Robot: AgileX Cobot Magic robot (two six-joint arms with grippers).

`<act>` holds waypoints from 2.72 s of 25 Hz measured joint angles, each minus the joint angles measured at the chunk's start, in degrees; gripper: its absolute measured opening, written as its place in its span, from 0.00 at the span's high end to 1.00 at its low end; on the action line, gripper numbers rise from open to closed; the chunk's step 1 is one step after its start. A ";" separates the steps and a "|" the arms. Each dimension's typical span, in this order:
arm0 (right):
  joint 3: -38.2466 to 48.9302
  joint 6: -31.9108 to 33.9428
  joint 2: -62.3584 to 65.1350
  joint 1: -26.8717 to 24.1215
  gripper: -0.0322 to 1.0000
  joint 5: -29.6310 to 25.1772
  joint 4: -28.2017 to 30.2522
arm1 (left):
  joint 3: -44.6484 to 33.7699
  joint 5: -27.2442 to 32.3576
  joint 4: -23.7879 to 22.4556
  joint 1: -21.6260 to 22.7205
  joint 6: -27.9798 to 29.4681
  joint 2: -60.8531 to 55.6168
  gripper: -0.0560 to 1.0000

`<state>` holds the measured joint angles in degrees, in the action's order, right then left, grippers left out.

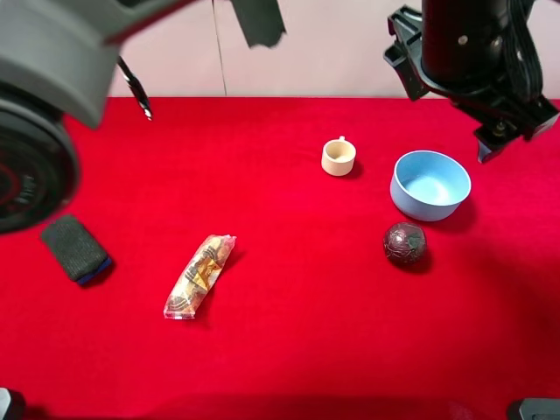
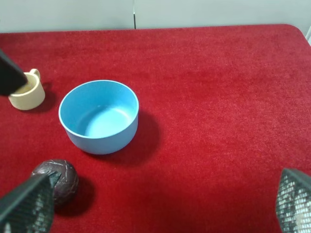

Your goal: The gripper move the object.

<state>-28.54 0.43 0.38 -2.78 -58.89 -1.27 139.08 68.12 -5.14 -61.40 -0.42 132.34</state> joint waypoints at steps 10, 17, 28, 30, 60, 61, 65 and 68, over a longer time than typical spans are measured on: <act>0.00 0.00 0.00 0.00 0.30 0.00 0.00 | -12.65 -0.04 -1.62 2.12 0.42 -10.04 0.07; 0.00 0.00 0.00 0.00 0.30 0.00 0.00 | -21.68 -0.04 -1.85 4.86 0.42 -17.38 0.07; 0.00 0.00 0.00 0.00 0.30 0.00 0.00 | -37.71 0.01 -1.27 10.00 -1.50 -29.64 0.07; 0.00 0.00 0.00 0.00 0.30 0.00 0.00 | -41.18 0.01 -0.43 11.46 -1.95 -32.31 0.07; 0.00 0.00 0.00 0.00 0.30 0.00 0.00 | -83.44 -0.01 2.32 18.45 -4.22 -82.02 0.07; 0.00 0.00 0.00 0.00 0.30 0.00 0.00 | -83.74 -0.01 2.32 18.45 -4.17 -83.42 0.07; 0.00 0.00 0.00 0.00 0.30 0.00 0.00 | -86.17 -0.01 2.32 18.88 -4.07 -88.81 0.07; 0.00 0.00 0.00 0.00 0.30 0.00 0.00 | -89.83 0.00 3.25 22.25 -4.07 -93.19 0.07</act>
<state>-28.54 0.43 0.38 -2.78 -58.89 -1.27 49.25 68.12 -1.89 -39.15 -4.49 39.15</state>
